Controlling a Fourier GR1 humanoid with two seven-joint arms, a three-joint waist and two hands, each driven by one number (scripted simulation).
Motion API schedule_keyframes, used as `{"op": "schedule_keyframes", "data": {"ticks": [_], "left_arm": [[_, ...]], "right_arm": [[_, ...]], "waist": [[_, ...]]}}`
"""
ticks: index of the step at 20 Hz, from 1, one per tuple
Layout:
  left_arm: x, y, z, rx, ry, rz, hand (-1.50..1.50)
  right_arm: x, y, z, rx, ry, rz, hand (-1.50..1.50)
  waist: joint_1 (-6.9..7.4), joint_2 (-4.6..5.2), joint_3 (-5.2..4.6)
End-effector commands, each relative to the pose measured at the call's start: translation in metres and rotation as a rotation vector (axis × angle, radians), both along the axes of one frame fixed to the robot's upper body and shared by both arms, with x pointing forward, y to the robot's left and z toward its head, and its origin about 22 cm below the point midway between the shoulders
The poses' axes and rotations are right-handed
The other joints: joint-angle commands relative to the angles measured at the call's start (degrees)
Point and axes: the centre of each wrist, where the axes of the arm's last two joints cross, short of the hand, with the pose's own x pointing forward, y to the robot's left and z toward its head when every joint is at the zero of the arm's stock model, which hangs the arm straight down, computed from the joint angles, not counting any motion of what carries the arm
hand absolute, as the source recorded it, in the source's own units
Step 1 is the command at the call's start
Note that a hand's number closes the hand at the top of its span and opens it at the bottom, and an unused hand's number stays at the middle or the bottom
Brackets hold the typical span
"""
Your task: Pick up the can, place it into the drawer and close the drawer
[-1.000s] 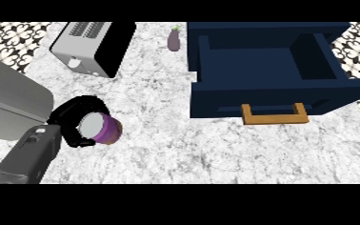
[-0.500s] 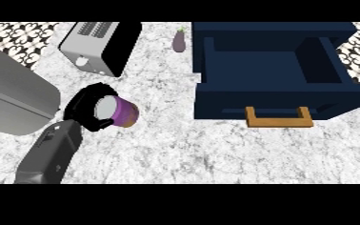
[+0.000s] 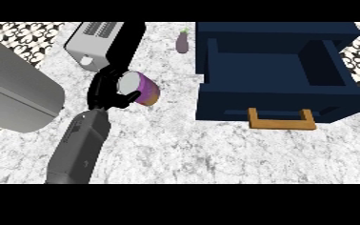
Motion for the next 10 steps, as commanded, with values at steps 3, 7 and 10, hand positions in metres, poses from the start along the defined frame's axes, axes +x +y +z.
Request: {"op": "schedule_keyframes", "data": {"ticks": [3,7,10], "left_arm": [[0.007,-0.037,0.068,0.012,-0.041,-0.004,1.50],[0.003,-0.067,0.102,0.039,-0.065,0.024,1.50],[-0.014,-0.062,0.131,0.052,-0.078,0.036,1.50]], "right_arm": [[-0.002,0.000,0.006,0.013,-0.012,-0.001,-1.50],[-0.013,0.014,0.000,0.020,-0.009,0.024,-1.50],[0.008,0.006,0.002,0.012,-0.019,-0.007,-1.50]], "waist": [[0.04,0.07,-0.04],[-1.70,0.41,-0.08],[-0.80,0.65,-0.11]]}}
